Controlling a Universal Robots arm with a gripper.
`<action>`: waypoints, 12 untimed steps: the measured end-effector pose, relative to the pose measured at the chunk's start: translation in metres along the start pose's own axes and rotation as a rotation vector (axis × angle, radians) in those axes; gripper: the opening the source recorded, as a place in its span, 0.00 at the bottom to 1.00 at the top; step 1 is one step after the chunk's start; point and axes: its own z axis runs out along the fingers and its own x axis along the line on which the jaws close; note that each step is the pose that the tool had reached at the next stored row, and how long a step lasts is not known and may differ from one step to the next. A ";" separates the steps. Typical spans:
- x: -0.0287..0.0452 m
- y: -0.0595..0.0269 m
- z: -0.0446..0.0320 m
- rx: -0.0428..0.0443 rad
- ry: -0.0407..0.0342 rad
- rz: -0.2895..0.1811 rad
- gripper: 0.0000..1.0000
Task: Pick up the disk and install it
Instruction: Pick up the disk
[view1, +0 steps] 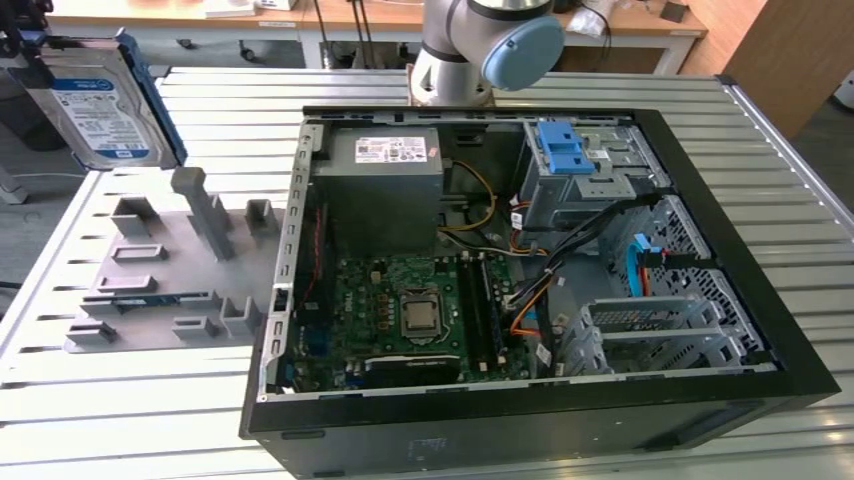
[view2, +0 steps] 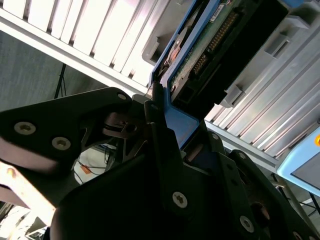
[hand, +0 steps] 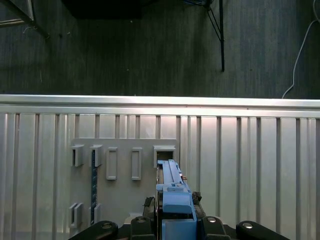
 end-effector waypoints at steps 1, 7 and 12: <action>0.0000 0.0000 -0.0007 -0.0001 0.0000 0.000 0.36; 0.0000 0.0001 -0.0038 0.0000 0.0000 0.000 0.36; -0.0001 0.0001 -0.0067 0.0000 0.0000 0.000 0.36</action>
